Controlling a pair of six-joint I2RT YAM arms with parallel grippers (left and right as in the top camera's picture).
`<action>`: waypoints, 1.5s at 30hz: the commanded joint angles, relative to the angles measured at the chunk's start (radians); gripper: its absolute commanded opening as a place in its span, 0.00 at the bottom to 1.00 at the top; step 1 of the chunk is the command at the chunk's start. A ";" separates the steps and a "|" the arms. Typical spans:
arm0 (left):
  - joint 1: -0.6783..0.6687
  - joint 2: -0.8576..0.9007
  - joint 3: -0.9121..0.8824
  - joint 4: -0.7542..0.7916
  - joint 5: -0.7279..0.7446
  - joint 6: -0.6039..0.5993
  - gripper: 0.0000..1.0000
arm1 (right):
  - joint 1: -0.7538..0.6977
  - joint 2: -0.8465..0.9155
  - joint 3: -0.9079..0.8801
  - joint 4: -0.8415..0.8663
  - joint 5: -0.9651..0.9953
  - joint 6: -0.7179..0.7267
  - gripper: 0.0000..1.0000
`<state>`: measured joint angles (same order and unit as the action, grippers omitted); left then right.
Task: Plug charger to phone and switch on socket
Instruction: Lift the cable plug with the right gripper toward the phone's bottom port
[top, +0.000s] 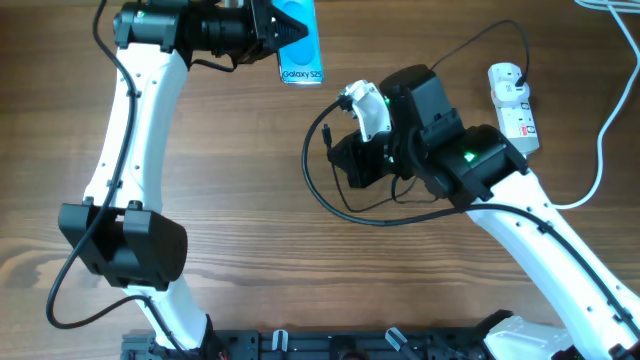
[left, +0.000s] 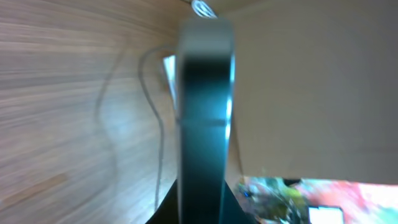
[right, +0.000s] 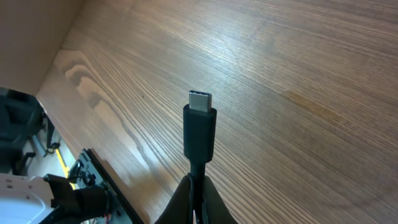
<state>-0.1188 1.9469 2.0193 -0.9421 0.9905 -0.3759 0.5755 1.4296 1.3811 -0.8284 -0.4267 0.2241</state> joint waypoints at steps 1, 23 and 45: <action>-0.002 -0.004 0.008 -0.001 0.106 0.033 0.04 | 0.003 -0.001 0.014 0.035 -0.027 0.040 0.04; -0.091 -0.003 0.008 -0.067 0.010 0.171 0.04 | 0.003 0.001 0.014 0.127 0.044 0.237 0.04; -0.127 -0.003 0.008 -0.006 0.010 0.171 0.04 | 0.003 0.024 0.014 0.106 0.060 0.289 0.04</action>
<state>-0.2310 1.9469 2.0193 -0.9600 0.9874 -0.2279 0.5755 1.4433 1.3811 -0.7319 -0.3511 0.4976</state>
